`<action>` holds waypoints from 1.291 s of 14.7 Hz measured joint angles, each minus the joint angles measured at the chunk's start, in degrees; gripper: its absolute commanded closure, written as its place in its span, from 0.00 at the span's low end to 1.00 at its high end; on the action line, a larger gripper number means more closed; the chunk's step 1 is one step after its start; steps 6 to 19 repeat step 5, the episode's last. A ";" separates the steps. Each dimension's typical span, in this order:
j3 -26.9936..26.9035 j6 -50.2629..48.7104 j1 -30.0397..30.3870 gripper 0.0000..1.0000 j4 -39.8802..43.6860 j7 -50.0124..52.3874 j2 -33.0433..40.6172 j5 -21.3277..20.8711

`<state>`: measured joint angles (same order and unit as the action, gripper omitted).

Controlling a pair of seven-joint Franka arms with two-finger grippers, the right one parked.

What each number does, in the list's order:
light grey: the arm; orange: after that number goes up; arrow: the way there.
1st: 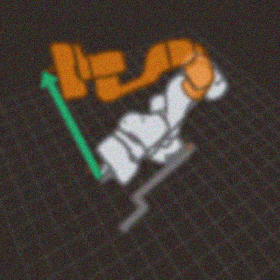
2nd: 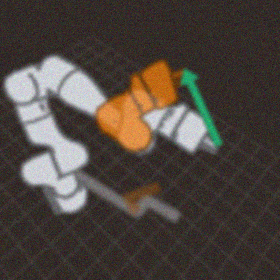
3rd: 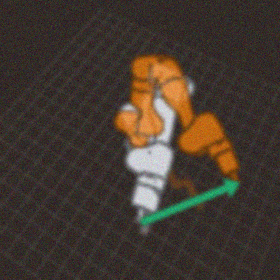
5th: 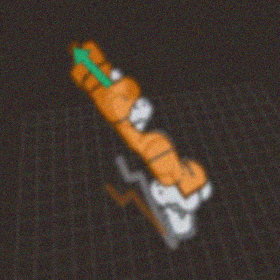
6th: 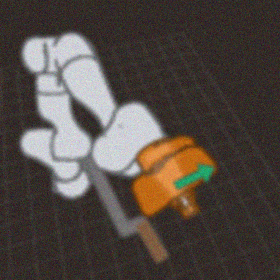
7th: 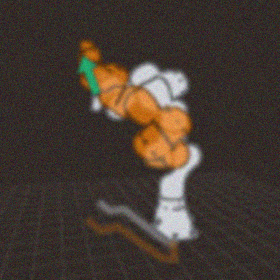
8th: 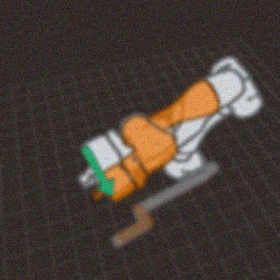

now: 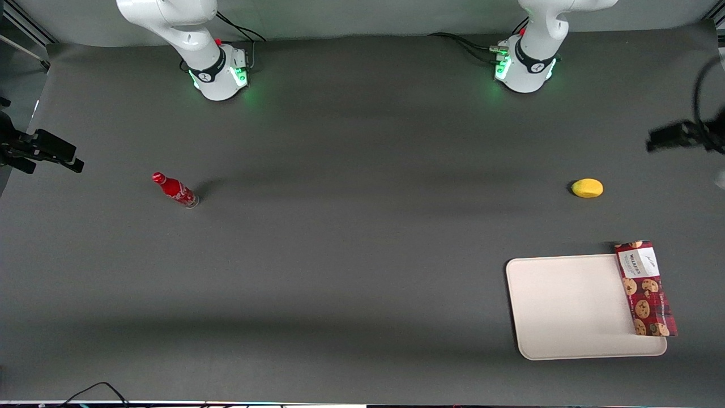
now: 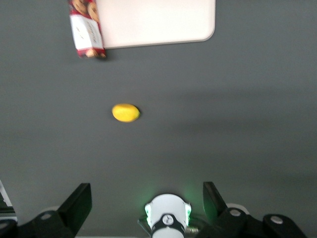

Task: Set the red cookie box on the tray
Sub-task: 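Open the left gripper and raise it away from the box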

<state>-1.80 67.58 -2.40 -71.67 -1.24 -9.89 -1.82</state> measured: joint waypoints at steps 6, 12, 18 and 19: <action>1.81 7.96 -0.07 0.00 -18.27 2.76 13.54 1.12; 1.81 7.96 -0.07 0.00 -18.27 2.76 13.54 1.12; 1.81 7.96 -0.07 0.00 -18.27 2.76 13.54 1.12; 1.81 7.96 -0.07 0.00 -18.27 2.76 13.54 1.12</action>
